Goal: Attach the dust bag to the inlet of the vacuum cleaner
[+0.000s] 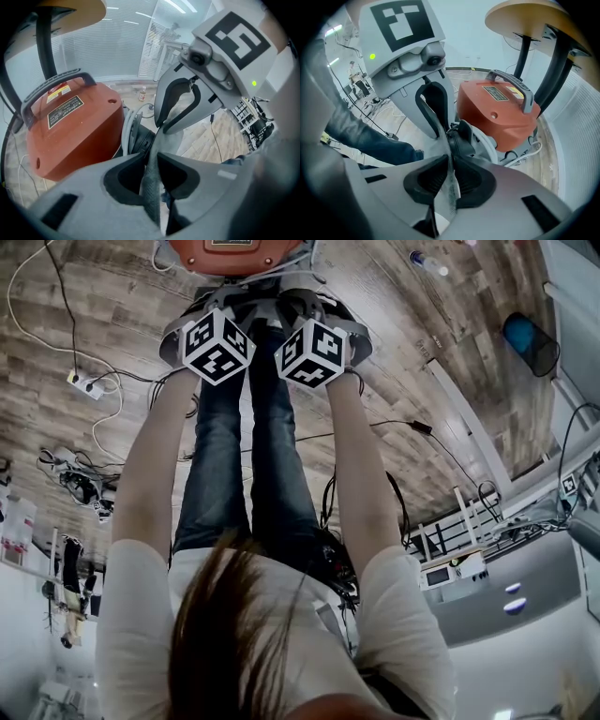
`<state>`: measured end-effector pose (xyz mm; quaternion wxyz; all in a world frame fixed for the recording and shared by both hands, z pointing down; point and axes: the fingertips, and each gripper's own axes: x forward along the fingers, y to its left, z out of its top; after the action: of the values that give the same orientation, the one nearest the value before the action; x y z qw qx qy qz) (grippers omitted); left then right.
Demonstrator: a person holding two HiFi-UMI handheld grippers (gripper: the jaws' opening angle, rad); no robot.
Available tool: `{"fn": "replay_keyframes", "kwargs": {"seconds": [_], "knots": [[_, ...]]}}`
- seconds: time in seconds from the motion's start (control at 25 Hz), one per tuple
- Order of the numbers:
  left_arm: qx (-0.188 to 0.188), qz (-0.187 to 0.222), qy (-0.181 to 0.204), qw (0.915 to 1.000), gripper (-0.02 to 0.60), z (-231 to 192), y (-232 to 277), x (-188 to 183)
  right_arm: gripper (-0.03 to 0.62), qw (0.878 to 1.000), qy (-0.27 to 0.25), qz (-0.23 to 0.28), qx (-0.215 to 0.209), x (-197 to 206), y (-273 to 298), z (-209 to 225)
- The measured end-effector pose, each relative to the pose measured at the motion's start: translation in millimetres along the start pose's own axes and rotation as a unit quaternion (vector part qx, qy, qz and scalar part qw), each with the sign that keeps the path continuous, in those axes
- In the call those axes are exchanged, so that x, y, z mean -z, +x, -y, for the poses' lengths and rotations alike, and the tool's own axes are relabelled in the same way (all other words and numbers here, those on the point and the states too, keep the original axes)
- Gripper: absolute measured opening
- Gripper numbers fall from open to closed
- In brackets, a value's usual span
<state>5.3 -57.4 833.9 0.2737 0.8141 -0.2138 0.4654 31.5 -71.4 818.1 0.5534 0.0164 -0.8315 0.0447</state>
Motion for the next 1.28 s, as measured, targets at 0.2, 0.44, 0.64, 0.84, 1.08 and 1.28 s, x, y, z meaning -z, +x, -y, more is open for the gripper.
{"fn": "replay_keyframes", "kwargs": {"seconds": [0.2, 0.44, 0.64, 0.84, 1.08, 1.28], "knots": [[-0.005, 0.0, -0.006, 1.0, 0.092, 1, 0, -1, 0.057, 1.0, 0.012, 0.0, 0.006, 1, -2, 0], [-0.006, -0.006, -0.012, 0.9999, 0.115, 2, 2, 1, 0.08, 0.998, 0.067, 0.004, -0.01, 3, -1, 0], [0.0, -0.001, -0.029, 0.9996, 0.152, 4, -1, 1, 0.161, 0.996, 0.089, 0.005, -0.028, 5, -3, -5], [-0.003, 0.007, -0.046, 0.9989, 0.16, 8, -3, -2, 0.163, 0.993, 0.114, 0.013, -0.023, 6, -8, -10], [-0.023, 0.02, -0.065, 0.9974, 0.16, 8, -9, -3, 0.166, 0.984, 0.173, 0.049, -0.001, 1, -19, -3], [-0.045, 0.032, -0.079, 0.9954, 0.16, 5, -17, -4, 0.162, 0.983, 0.174, 0.055, 0.012, -1, -28, -2]]}}
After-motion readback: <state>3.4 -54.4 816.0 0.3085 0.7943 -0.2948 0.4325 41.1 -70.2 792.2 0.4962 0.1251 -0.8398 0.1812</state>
